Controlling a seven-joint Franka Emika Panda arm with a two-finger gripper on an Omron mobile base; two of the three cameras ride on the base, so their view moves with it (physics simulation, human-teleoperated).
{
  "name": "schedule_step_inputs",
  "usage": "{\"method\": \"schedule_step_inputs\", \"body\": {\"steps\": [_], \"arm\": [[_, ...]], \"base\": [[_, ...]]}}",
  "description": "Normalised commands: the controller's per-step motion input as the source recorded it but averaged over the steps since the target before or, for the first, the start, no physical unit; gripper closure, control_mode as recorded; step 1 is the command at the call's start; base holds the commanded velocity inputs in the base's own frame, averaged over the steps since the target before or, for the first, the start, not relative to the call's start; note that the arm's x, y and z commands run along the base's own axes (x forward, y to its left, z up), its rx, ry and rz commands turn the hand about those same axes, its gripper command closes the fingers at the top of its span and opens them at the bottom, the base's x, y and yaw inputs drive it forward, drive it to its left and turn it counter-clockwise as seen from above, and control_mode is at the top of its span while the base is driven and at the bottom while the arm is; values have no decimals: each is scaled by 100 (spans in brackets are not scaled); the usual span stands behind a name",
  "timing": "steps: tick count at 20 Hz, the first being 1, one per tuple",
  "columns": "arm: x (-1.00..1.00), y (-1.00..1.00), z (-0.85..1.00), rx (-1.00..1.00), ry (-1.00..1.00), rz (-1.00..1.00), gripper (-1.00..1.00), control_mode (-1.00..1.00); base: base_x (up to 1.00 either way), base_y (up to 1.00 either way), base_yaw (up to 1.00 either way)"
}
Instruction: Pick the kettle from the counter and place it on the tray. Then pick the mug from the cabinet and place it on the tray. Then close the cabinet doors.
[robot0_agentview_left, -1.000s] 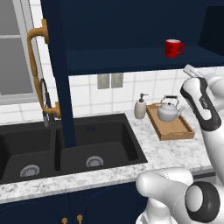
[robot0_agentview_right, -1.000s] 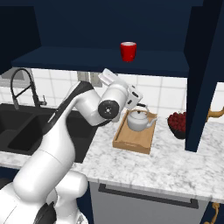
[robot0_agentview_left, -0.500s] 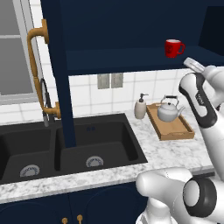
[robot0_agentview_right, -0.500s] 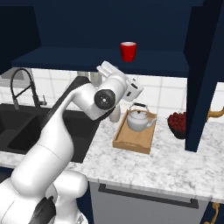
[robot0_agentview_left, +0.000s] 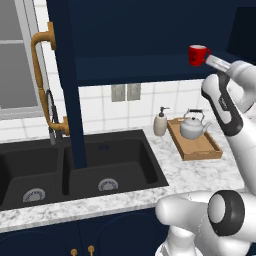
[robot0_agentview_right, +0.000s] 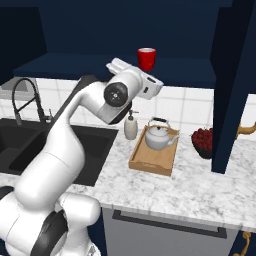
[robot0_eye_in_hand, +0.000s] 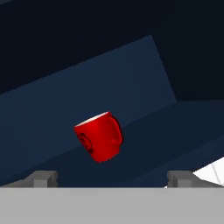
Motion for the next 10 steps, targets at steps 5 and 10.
{"method": "schedule_step_inputs", "body": {"steps": [5,10], "arm": [[0,-16,17,-16,-1,11,-100,-100],[1,-35,3,-17,-1,7,-100,-100]], "base": [[0,0,0],[0,0,0]]}}
